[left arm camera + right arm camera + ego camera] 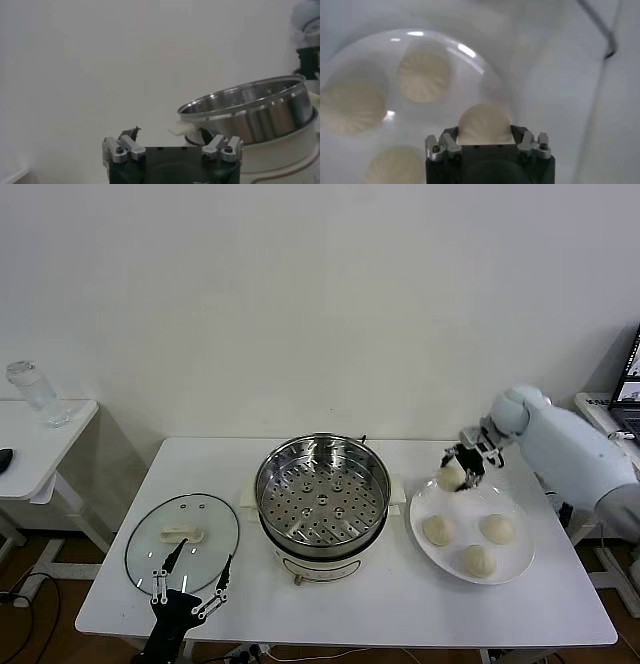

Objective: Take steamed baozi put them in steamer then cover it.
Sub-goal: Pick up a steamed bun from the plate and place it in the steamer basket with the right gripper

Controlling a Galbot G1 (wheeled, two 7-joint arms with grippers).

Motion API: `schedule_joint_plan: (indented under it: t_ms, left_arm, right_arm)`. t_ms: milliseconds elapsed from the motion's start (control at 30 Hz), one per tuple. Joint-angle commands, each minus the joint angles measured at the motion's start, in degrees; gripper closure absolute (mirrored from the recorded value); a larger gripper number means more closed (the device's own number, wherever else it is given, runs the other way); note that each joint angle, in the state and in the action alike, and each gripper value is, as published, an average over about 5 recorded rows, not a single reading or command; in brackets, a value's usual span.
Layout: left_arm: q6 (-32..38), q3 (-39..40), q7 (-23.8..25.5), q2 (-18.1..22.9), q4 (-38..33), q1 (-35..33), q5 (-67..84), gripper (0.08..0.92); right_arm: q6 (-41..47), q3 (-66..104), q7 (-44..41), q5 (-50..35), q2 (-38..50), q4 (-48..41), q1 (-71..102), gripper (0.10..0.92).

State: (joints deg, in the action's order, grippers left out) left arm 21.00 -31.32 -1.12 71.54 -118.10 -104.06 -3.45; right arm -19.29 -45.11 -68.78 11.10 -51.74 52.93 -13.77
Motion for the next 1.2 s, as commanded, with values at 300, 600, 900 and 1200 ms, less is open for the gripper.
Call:
schedule_joint_plan:
  t_ms: [300,600,900,1200]
  left_arm:
    - [0.7,0.0,0.0,0.0,-0.2,-0.2,0.5,0.177]
    - [0.8,0.2,0.1,0.1,-0.8,-0.2,1.1,0.177]
    - [1.5,-0.1,0.0,-0.1,-0.5,-0.4,1.3,0.177]
    - [1.5,0.1,0.0,0.1,-0.5,-0.1,1.3,0.177]
  right_arm:
    - [-10.8,-14.9,0.2,-5.1,-5.2,21.4,-21.3,0.327]
    - [-13.8,-15.6,-0.3,1.3,-12.5,25.7,-19.0,0.330]
    - [-14.5,-15.9,-0.5,7.4,-19.6,17.8,-11.8,0.330]
    - [-14.7,-16.0,-0.4,9.2,-22.4,12.3,-9.3,0.330]
